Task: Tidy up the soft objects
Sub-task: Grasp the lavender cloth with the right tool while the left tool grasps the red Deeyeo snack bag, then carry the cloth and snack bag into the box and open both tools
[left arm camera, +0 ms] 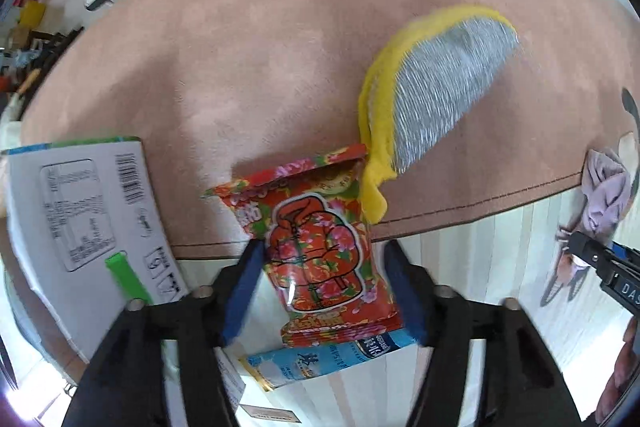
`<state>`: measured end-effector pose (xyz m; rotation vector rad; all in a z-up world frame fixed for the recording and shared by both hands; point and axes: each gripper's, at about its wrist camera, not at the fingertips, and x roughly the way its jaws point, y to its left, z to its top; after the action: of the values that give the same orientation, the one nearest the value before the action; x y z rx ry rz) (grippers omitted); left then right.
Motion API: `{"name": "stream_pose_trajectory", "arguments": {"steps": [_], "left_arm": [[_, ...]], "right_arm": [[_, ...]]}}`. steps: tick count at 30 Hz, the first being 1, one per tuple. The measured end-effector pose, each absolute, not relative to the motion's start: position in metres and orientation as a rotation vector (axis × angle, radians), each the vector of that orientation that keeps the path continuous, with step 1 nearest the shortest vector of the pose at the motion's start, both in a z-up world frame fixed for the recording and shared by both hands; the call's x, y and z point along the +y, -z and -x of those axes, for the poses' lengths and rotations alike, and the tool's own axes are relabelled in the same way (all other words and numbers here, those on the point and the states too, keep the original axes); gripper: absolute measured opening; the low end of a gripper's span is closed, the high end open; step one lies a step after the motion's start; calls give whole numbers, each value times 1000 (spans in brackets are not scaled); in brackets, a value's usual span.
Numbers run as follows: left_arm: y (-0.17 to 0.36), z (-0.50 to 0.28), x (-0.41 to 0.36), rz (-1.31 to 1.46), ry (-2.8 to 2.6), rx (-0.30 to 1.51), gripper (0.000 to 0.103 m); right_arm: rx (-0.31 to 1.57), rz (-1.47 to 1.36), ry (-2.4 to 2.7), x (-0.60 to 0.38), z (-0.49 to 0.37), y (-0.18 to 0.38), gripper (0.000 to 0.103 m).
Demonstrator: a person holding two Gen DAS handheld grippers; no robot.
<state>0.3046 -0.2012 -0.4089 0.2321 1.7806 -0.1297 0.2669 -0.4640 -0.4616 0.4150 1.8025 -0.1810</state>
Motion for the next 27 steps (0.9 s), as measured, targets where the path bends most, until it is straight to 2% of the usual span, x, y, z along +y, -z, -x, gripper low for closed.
{"name": "stream_pose_trajectory", "arguments": {"steps": [5,7,8,9,15,19,23,27], "left_arm": [[436,-301,-176,-106,91,1873,71],[434,-299,-173,-83,79,1844,63],[431,-295,-173,-82,76,1828,47],[426,-292,-171,-82,76,1814,43],[387,-264,-168,-100,112,1708,41],[340,-230,-163,-95,159,1607,41],[271,-200,-139,-47,229,1490,41],[214,-210,-87,-7,242,1420,41]], "right_arm": [[1812,-436,200,-449,-261,468,50],[1803,-447,222,-447,-260,470,47],[1800,-448,228,-448,-260,469,44],[1799,-451,229,-453,-260,470,43],[1742,-440,218,-449,-239,447,40],[1672,-436,161,-422,-228,405,40],[1603,-434,75,-382,-216,361,40],[1548,-439,-31,-320,-206,316,40]]}}
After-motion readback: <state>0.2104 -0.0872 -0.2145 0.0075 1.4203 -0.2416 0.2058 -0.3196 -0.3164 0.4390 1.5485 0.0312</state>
